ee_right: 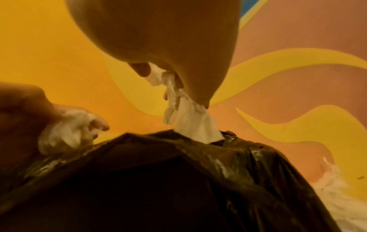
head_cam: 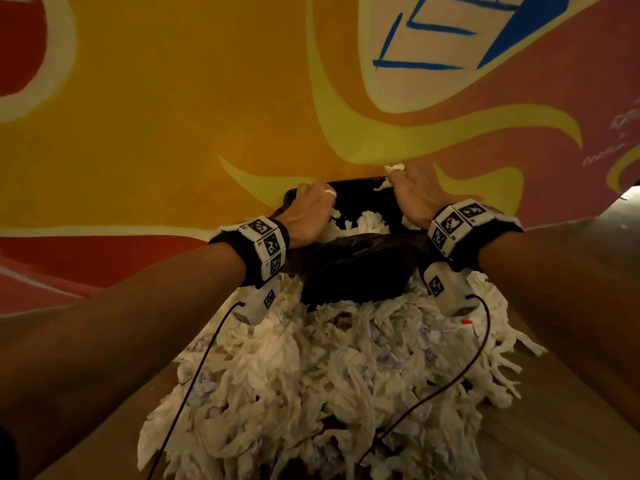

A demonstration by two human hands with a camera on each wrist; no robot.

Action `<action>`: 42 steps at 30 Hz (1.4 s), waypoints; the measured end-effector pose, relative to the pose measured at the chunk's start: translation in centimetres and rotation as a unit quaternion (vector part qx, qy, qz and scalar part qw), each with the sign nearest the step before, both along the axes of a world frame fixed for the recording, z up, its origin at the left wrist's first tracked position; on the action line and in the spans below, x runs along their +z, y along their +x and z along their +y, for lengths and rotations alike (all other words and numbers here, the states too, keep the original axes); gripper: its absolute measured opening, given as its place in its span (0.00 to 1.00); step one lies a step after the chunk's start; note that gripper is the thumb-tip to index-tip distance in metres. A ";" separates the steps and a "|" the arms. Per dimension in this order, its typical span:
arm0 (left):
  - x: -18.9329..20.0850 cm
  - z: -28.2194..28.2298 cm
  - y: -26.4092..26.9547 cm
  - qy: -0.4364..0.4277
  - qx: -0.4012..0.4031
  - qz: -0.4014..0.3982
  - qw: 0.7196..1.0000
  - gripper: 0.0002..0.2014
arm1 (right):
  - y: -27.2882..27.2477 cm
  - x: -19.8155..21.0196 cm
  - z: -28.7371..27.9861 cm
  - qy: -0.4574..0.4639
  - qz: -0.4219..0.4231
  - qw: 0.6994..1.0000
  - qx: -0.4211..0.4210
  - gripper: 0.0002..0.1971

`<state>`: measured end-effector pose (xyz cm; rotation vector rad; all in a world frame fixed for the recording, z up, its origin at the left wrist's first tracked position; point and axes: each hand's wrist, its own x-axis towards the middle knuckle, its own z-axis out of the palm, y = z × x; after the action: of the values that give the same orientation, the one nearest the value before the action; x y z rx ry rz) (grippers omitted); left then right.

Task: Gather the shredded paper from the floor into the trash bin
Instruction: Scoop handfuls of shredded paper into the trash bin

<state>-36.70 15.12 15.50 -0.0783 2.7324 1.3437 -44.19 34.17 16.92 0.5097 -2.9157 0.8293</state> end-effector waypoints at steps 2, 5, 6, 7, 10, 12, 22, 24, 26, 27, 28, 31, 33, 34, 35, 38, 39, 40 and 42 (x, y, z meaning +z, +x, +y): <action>-0.3 -0.2 -0.1 -0.038 -0.041 -0.041 0.998 0.11 | 0.0 0.0 0.5 0.116 0.027 0.993 0.012 0.20; -0.7 -0.5 -0.1 -0.148 -0.086 -0.066 0.983 0.18 | -0.2 0.0 1.3 0.140 0.060 0.988 0.025 0.14; -0.7 -0.5 -0.1 -0.176 -0.100 -0.064 0.977 0.21 | -0.2 0.3 1.5 0.148 0.072 0.986 0.030 0.07; -0.6 -0.4 -0.2 -0.199 -0.110 -0.058 0.972 0.22 | -0.1 0.8 1.8 0.155 0.078 0.984 0.035 0.02; -0.2 -0.3 -0.2 -0.211 -0.106 -0.040 0.971 0.24 | 0.6 1.2 2.0 0.198 0.064 0.973 0.101 0.15; 0.2 -0.1 -0.1 -0.207 -0.098 -0.030 0.973 0.22 | 1.5 1.1 1.7 0.212 0.021 0.968 0.132 0.20; 0.3 0.9 0.3 -0.207 -0.182 -0.087 0.957 0.27 | 1.5 0.0 0.7 0.266 0.009 0.952 0.150 0.13; 0.2 1.5 0.2 -0.217 -0.184 -0.102 0.953 0.28 | 1.0 0.0 0.8 0.204 -0.031 0.972 0.116 0.16; 0.2 1.7 0.1 -0.208 -0.178 -0.100 0.957 0.29 | 0.8 -0.2 0.8 0.148 -0.084 0.982 0.083 0.17; 0.2 1.6 0.2 -0.194 -0.171 -0.090 0.962 0.29 | 0.7 -0.3 0.8 0.143 -0.102 0.982 0.075 0.16; 0.3 1.2 0.3 -0.175 -0.165 -0.073 0.968 0.29 | 0.6 -0.6 0.7 0.153 -0.115 0.979 0.074 0.15; 0.8 -0.5 0.9 -0.128 -0.128 0.011 0.983 0.27 | 0.9 -1.2 0.7 0.189 -0.130 0.971 0.074 0.23; 1.1 -2.2 1.4 -0.119 -0.078 0.105 0.984 0.23 | 1.3 -1.4 0.7 0.197 -0.114 0.971 0.076 0.26; 1.2 -3.1 1.6 -0.122 -0.054 0.146 0.980 0.23 | 1.5 -1.3 0.6 0.203 -0.099 0.971 0.081 0.27; 1.2 -4.2 1.8 -0.125 -0.033 0.174 0.976 0.22 | 1.8 -1.1 0.3 0.211 -0.076 0.971 0.085 0.27; 0.4 -7.8 2.7 -0.136 0.017 0.183 0.973 0.21 | 2.8 0.0 -1.5 0.195 0.011 0.975 0.106 0.22; -0.1 -9.1 3.1 -0.143 0.028 0.171 0.974 0.20 | 3.2 0.4 -2.3 0.171 0.023 0.978 0.117 0.19; -0.6 -10.2 3.4 -0.153 0.034 0.160 0.975 0.20 | 3.8 0.6 -3.3 0.141 0.027 0.981 0.131 0.16; -1.9 -12.2 3.8 -0.179 0.041 0.136 0.973 0.18 | 5.1 1.0 -5.7 0.080 0.026 0.983 0.164 0.13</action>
<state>-32.87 2.87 13.56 -0.0357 3.2093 0.9190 -39.05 28.48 17.97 1.0304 -2.9058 0.5995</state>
